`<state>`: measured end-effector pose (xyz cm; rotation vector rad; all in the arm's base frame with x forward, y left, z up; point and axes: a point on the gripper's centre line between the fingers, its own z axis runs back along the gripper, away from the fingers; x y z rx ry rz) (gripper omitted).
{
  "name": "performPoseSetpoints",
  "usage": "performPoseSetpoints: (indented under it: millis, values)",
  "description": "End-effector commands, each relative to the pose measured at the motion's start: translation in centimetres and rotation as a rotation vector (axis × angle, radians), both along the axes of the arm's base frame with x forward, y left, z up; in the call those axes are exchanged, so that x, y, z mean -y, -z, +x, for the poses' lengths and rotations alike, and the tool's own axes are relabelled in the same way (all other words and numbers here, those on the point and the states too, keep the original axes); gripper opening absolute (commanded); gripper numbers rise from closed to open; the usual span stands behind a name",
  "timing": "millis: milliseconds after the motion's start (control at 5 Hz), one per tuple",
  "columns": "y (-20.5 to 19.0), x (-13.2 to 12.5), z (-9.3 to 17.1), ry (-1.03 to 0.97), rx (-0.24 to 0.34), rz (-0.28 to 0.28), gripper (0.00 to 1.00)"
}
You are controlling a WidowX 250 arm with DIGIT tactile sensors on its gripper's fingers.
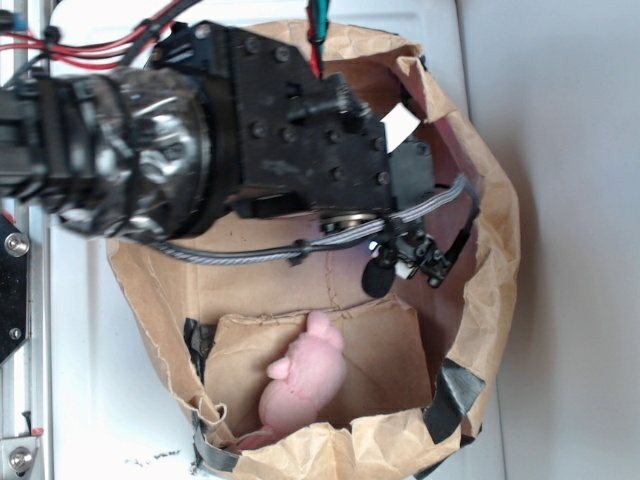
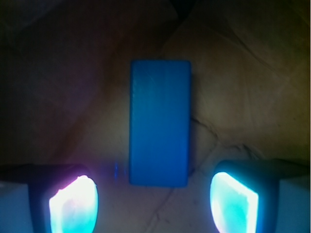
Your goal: Grab the blue block.
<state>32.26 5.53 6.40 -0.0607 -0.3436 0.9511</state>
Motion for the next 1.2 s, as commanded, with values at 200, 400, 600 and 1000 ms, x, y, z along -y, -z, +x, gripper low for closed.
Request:
performPoseSetpoints:
  millis: [200,400,600,1000]
  values:
    - [-0.2,-1.9,2.1,-0.031,0.047,0.034,1.0]
    - [0.6,-2.1,2.9,-0.037,0.05,0.042,1.0]
    - [1.6,-2.1,3.5,-0.031,0.04,0.053,1.0]
    - [2.2,-2.5,4.0,-0.043,0.053,0.035,0.0]
